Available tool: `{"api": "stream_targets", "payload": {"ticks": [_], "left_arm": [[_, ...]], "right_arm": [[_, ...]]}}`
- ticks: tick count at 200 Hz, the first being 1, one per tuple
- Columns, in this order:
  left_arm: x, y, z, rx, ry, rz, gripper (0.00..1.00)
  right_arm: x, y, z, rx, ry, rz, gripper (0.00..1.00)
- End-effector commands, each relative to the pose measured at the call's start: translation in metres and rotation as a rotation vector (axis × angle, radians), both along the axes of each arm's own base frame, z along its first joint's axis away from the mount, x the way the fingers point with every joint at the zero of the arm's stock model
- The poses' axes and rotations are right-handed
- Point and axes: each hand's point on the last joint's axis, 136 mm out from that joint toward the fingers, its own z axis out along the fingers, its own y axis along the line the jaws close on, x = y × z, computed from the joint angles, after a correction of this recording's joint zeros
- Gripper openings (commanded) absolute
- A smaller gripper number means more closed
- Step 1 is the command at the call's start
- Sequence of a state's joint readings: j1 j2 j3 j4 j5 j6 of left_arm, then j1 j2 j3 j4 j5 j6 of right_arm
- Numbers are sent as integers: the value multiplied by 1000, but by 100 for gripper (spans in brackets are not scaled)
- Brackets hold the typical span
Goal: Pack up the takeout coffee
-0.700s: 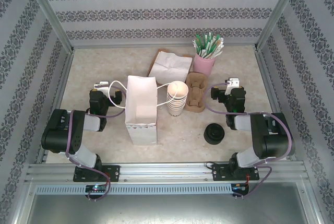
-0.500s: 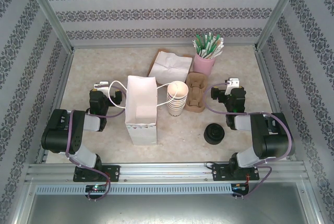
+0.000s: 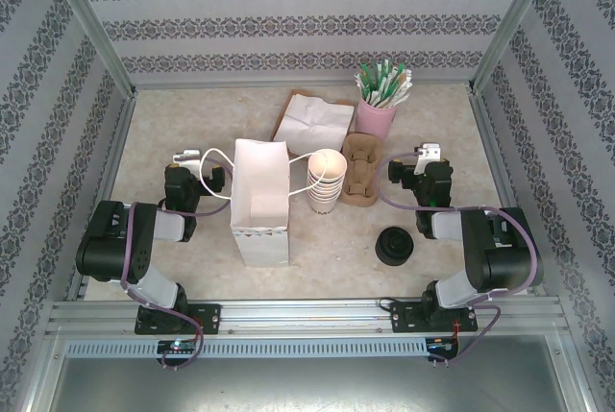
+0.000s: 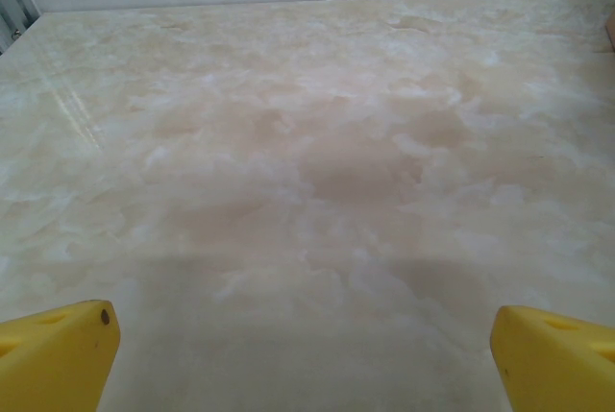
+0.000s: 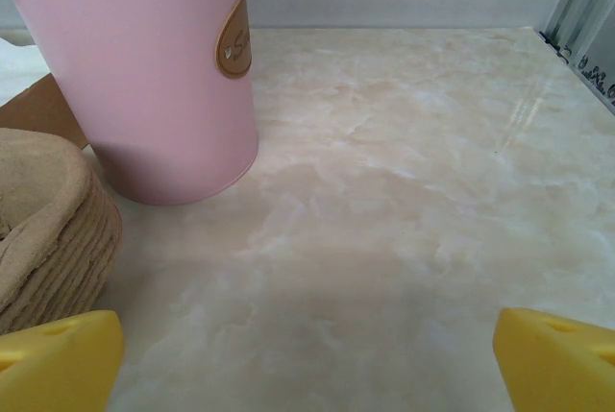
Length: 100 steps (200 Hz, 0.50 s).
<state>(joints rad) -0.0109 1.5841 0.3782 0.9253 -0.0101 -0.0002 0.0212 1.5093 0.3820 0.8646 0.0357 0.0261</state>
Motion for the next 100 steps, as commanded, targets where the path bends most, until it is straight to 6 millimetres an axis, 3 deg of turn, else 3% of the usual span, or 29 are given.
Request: {"api": "stream_targets", "payload": {"ticks": [1, 65, 100], "left_arm": [[4, 3, 5, -5, -15, 3, 100], [4, 7, 8, -1, -21, 31, 100], [-3, 15, 47, 4, -24, 78, 100]], "right_arm": [[4, -1, 7, 7, -23, 3, 98], [0, -2, 16, 6, -34, -7, 98], [-19, -18, 44, 23, 46, -109, 98]]}}
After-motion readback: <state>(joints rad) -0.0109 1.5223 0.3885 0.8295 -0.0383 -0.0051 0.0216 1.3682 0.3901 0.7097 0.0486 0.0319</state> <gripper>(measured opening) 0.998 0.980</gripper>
